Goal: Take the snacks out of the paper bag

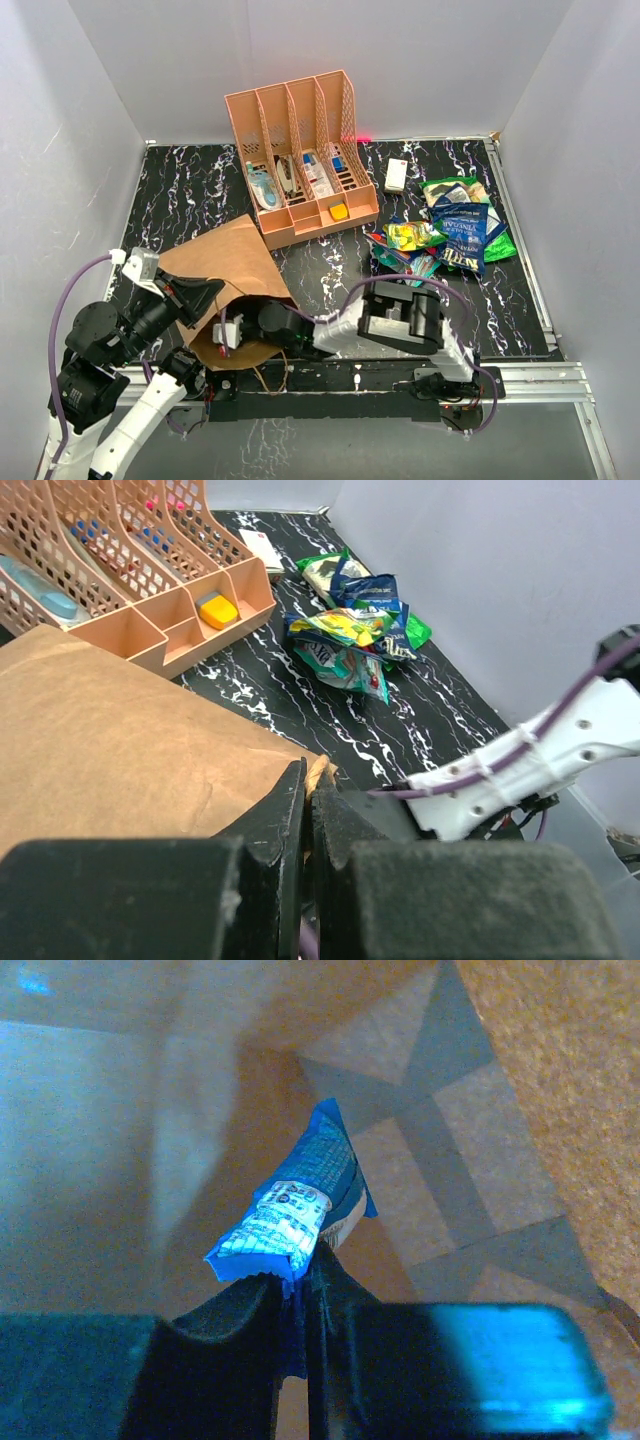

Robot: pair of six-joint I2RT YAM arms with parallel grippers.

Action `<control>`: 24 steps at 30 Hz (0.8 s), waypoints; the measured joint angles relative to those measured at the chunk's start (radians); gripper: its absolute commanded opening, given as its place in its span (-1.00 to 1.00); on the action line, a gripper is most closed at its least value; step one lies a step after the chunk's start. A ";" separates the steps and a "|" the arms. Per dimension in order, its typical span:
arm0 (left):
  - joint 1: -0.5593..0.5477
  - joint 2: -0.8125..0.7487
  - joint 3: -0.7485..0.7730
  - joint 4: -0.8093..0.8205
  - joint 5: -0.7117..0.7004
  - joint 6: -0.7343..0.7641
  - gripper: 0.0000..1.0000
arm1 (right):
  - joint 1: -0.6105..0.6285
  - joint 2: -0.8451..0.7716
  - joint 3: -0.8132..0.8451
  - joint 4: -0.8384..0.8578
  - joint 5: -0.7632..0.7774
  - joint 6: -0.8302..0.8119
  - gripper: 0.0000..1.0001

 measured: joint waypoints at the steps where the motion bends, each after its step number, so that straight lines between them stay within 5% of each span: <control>1: 0.000 0.000 -0.001 0.000 -0.006 0.000 -1.00 | 0.011 -0.025 -0.029 0.000 0.001 0.016 -0.80; 12: 0.000 0.024 -0.005 0.039 -0.051 0.002 -1.00 | 0.078 -0.557 -0.294 -0.285 -0.018 0.274 -0.83; 24: 0.000 0.155 0.037 0.103 -0.169 0.019 -1.00 | 0.076 -1.090 -0.279 -0.701 0.003 0.412 -0.85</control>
